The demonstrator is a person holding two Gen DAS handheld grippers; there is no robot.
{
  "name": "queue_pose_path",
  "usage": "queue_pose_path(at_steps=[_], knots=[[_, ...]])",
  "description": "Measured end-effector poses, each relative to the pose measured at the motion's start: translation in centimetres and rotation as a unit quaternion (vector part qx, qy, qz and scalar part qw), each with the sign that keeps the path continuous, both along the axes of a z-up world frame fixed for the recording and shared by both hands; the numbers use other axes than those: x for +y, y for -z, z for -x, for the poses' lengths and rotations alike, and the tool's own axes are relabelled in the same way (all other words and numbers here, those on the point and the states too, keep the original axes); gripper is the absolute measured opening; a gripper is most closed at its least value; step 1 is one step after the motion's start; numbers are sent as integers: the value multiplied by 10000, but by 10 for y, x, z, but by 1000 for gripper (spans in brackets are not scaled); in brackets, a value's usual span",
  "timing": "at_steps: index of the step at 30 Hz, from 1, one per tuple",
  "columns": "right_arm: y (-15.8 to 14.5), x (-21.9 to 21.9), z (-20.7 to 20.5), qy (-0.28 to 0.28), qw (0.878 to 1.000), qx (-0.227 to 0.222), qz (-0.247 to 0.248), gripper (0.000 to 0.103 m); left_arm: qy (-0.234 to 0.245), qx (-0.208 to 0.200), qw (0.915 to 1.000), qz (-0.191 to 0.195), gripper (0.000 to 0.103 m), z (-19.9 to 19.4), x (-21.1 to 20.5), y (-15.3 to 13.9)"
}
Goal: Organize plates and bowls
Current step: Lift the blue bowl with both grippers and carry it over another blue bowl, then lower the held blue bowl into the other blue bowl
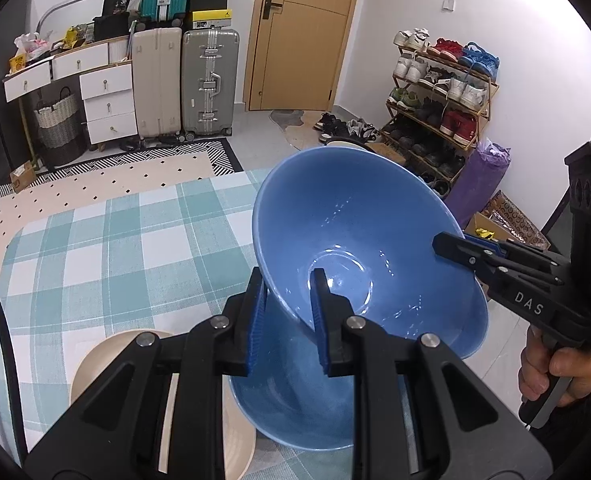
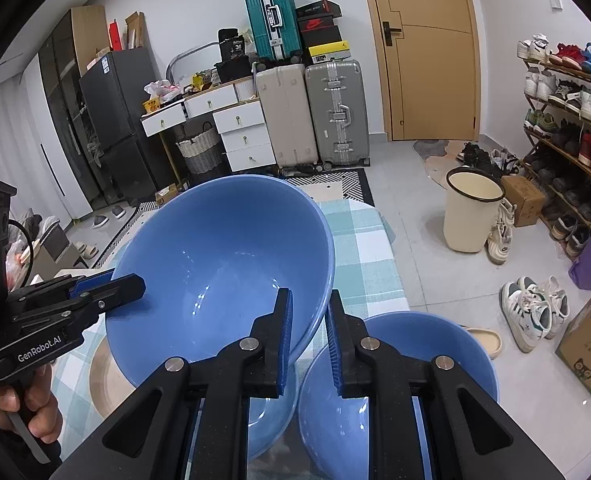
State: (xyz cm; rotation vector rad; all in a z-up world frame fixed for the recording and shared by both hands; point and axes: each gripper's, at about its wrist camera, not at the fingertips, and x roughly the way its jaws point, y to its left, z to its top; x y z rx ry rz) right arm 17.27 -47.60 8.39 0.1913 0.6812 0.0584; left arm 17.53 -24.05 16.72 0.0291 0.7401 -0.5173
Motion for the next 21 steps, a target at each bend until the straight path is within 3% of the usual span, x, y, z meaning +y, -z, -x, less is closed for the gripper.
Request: queue_pose_path(at_steps=[21], knots=[[26, 29, 11, -195, 9994, 261, 96, 18, -178, 219, 9996, -56, 18, 14, 22, 33]])
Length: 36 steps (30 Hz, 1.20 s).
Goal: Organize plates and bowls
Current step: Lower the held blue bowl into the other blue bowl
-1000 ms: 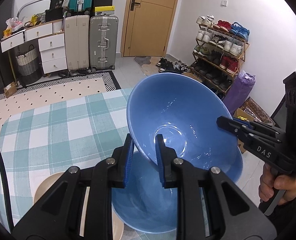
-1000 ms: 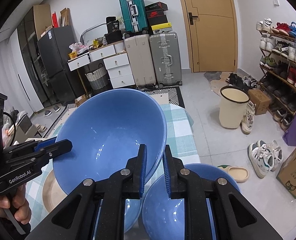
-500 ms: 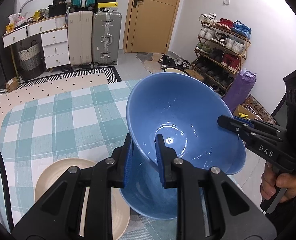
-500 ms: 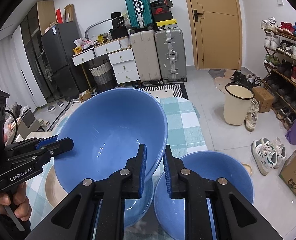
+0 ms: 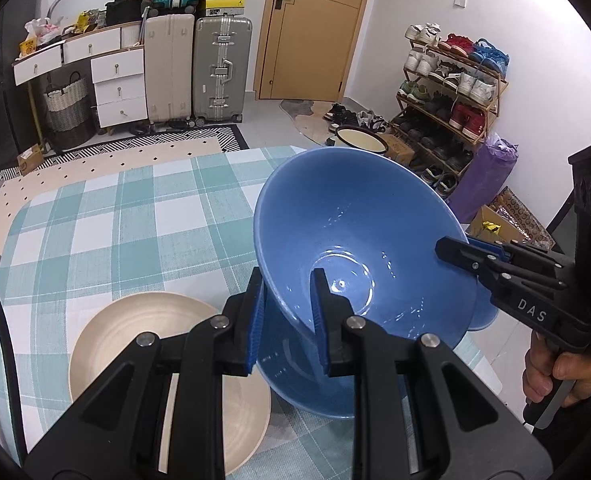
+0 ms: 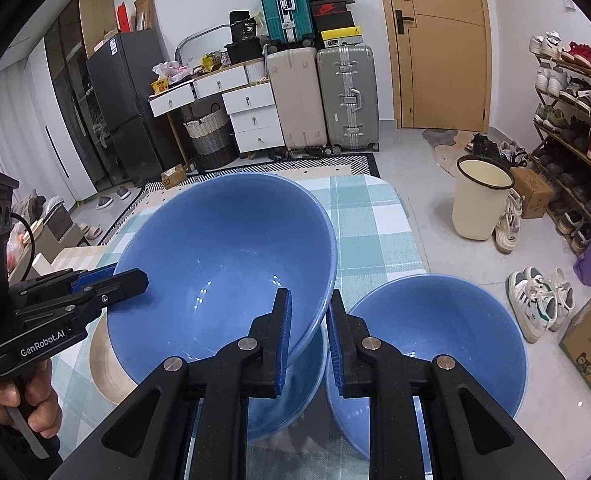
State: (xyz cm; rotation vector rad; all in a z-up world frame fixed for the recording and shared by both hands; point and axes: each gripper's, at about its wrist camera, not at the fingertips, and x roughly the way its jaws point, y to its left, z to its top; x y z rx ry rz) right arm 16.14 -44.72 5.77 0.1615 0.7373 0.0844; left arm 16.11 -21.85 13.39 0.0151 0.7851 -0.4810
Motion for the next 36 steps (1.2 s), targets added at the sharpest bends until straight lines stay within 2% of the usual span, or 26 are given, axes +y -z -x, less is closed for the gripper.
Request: queue_pose_path(at_steps=[19, 36], knots=[[29, 11, 4, -83, 9996, 233, 109, 18, -90, 192, 9996, -168, 18, 0, 10, 40], [43, 21, 6, -73, 9988, 369, 328, 19, -132, 251, 9988, -395, 18, -9, 1, 71]])
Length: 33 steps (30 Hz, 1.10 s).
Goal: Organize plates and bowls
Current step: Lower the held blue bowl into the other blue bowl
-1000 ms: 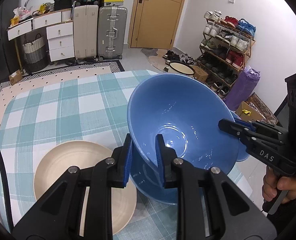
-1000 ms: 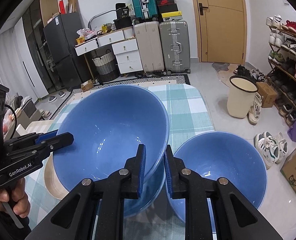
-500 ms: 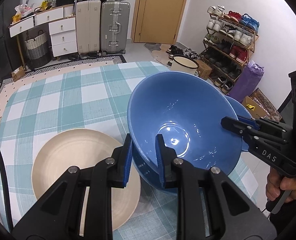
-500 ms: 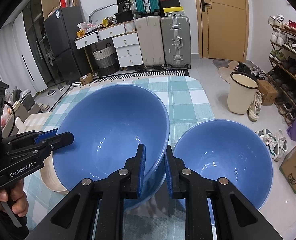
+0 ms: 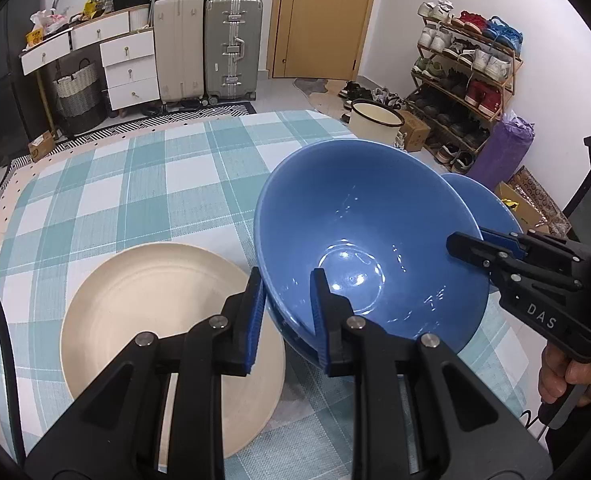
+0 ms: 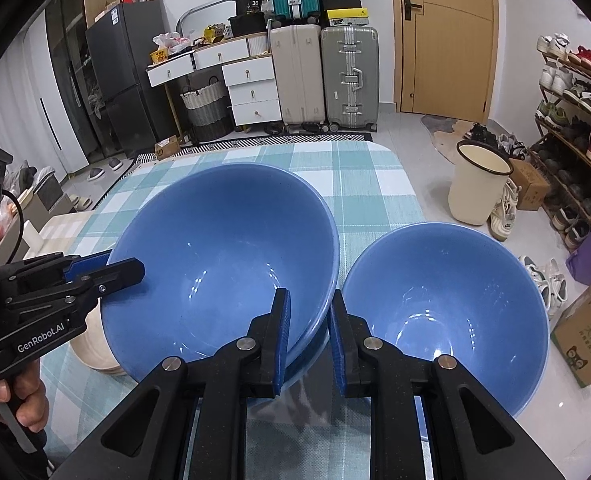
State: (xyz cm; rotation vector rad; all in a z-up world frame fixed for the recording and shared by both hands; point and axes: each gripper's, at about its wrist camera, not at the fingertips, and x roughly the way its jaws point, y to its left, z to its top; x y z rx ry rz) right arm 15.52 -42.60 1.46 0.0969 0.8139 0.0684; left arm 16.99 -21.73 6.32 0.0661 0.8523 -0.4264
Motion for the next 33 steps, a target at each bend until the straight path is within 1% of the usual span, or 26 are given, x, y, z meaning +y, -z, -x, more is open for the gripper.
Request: queue_pose_path(at_steps=[5, 14, 26, 29, 33], knots=[[3, 0, -2, -1, 10000, 26, 5, 19, -5, -27, 9999, -152, 18, -1, -2, 9], [9, 1, -2, 14, 9999, 83, 82, 20, 26, 66, 9998, -195, 18, -5, -3, 21], [16, 1, 0, 4, 9999, 90, 136, 22, 23, 61, 9997, -245, 19, -7, -4, 25], [18, 0, 1, 1, 9998, 89, 172, 22, 14, 176, 9995, -245, 19, -11, -2, 30], [18, 0, 2, 34, 9998, 89, 199, 25, 37, 183, 9995, -259, 19, -14, 0, 37]])
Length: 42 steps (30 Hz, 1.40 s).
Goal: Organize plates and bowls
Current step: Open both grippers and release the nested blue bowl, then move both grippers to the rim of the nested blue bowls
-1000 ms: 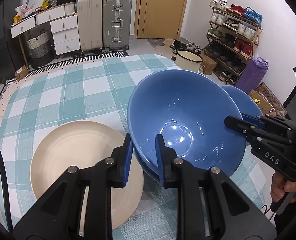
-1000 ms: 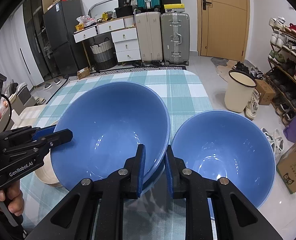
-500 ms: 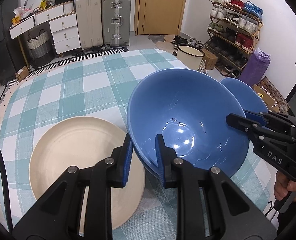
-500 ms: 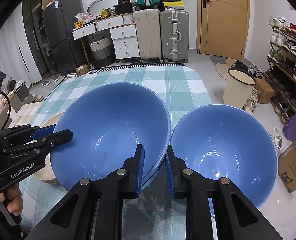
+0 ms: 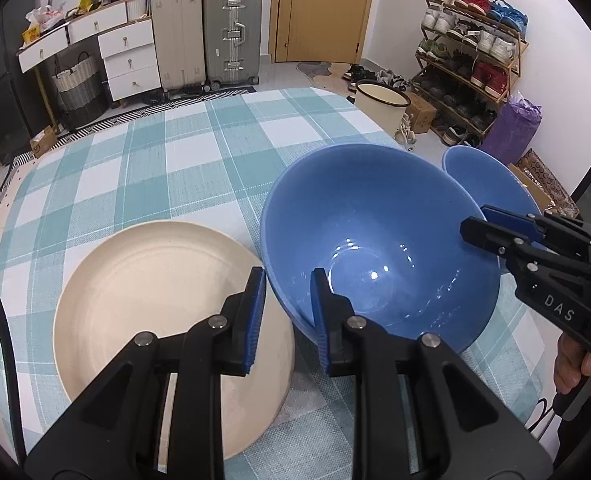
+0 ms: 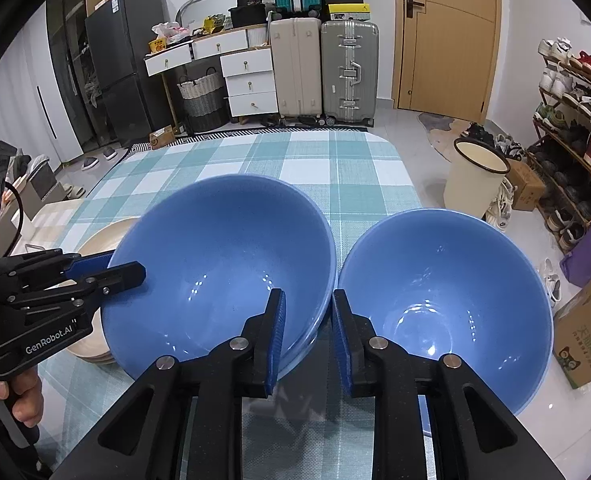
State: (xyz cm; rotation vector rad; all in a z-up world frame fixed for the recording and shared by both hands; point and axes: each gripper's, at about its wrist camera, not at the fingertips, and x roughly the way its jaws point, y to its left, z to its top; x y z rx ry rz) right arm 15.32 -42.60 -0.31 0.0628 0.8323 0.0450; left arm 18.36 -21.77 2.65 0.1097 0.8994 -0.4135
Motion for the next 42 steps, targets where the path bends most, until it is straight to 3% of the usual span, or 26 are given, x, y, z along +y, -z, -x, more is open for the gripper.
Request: queue_pose_path(at_steps=[7, 11, 15, 17, 19, 22, 25, 35, 42], knots=[[0, -1, 1, -27, 10000, -7, -28, 27, -7, 63, 10000, 24, 20, -3, 1, 4], [-1, -1, 1, -77, 9999, 14, -115, 34, -8, 152, 9998, 164, 43, -3, 4, 5], [-4, -3, 4, -81, 9997, -40, -219, 53, -27, 233, 9990, 388, 74, -2, 8, 0], [-8, -8, 7, -47, 9995, -94, -301, 64, -39, 261, 9985, 490, 82, 0, 9, -3], [-13, -14, 12, 43, 9991, -185, -373, 83, -28, 293, 9980, 555, 83, 2, 8, -6], [-21, -26, 19, 307, 9983, -325, -361, 93, 1, 290, 9977, 609, 100, 7, 3, -10], [-29, -40, 28, 560, 9968, -438, -367, 100, 73, 236, 9973, 688, 102, 15, -4, -17], [-46, -84, 61, 1208, 9898, -602, -460, 101, 309, 388, 9958, 767, 102, 34, -37, -23], [-53, -99, 78, 1338, 9882, -641, -393, 101, 541, 474, 9940, 820, 102, 47, -62, -25]])
